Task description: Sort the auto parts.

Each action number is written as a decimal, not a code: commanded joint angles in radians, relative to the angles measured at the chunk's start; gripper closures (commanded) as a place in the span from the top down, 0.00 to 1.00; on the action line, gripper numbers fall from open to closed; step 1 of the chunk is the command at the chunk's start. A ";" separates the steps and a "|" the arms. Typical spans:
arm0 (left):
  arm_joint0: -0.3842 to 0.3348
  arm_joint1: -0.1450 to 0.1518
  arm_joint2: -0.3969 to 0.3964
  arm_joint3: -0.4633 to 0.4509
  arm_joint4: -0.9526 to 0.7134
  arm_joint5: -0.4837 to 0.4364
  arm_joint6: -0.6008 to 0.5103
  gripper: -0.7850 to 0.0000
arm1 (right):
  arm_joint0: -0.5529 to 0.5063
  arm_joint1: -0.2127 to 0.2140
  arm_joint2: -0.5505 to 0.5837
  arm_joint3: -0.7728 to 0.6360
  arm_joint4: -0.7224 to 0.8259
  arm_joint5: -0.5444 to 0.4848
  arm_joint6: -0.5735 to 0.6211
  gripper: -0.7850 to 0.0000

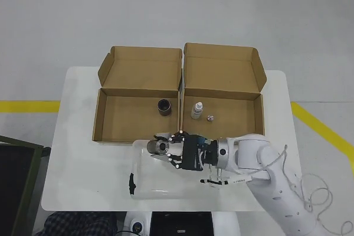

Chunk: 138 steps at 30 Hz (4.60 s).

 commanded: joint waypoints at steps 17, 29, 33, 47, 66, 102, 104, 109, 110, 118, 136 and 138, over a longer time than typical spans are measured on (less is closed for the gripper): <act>0.000 0.000 0.000 0.000 0.000 0.000 0.000 1.00 | -0.071 0.025 0.122 0.049 0.108 -0.008 -0.122 0.00; 0.000 0.000 0.000 0.000 0.000 0.000 0.000 1.00 | -0.071 0.031 0.124 0.072 0.156 -0.008 -0.143 0.00; 0.000 0.000 0.000 0.000 0.000 0.000 0.000 1.00 | -0.064 0.031 0.113 0.081 0.152 0.005 -0.135 0.00; 0.000 0.000 0.000 0.000 0.000 0.000 0.000 1.00 | 0.016 0.021 0.025 0.104 0.051 0.115 -0.054 0.00; 0.000 0.000 0.000 0.000 0.000 0.000 0.000 1.00 | 0.196 -0.017 -0.142 0.226 -0.083 0.210 0.044 0.00; 0.000 0.000 0.000 0.000 0.000 0.000 0.000 1.00 | 0.484 -0.142 -0.413 0.589 -0.146 0.279 0.205 0.00; 0.000 0.000 0.000 0.000 0.000 0.000 0.000 1.00 | 0.491 -0.148 -0.420 0.610 -0.146 0.281 0.207 0.00; 0.000 0.000 0.000 0.000 0.000 0.000 0.000 1.00 | 0.506 -0.162 -0.434 0.652 -0.154 0.286 0.212 0.00; 0.000 0.000 0.000 0.000 0.000 0.000 0.000 1.00 | 0.508 -0.164 -0.437 0.658 -0.157 0.286 0.216 0.00; 0.000 0.000 0.000 0.000 0.000 0.000 0.000 1.00 | 0.522 -0.182 -0.454 0.700 -0.174 0.286 0.232 0.00; 0.000 0.000 0.000 0.000 0.000 0.000 0.000 1.00 | 0.535 -0.213 -0.471 0.749 -0.201 0.278 0.277 0.27; 0.000 0.000 0.000 0.000 0.000 0.000 0.000 1.00 | 0.536 -0.215 -0.471 0.752 -0.202 0.275 0.278 0.31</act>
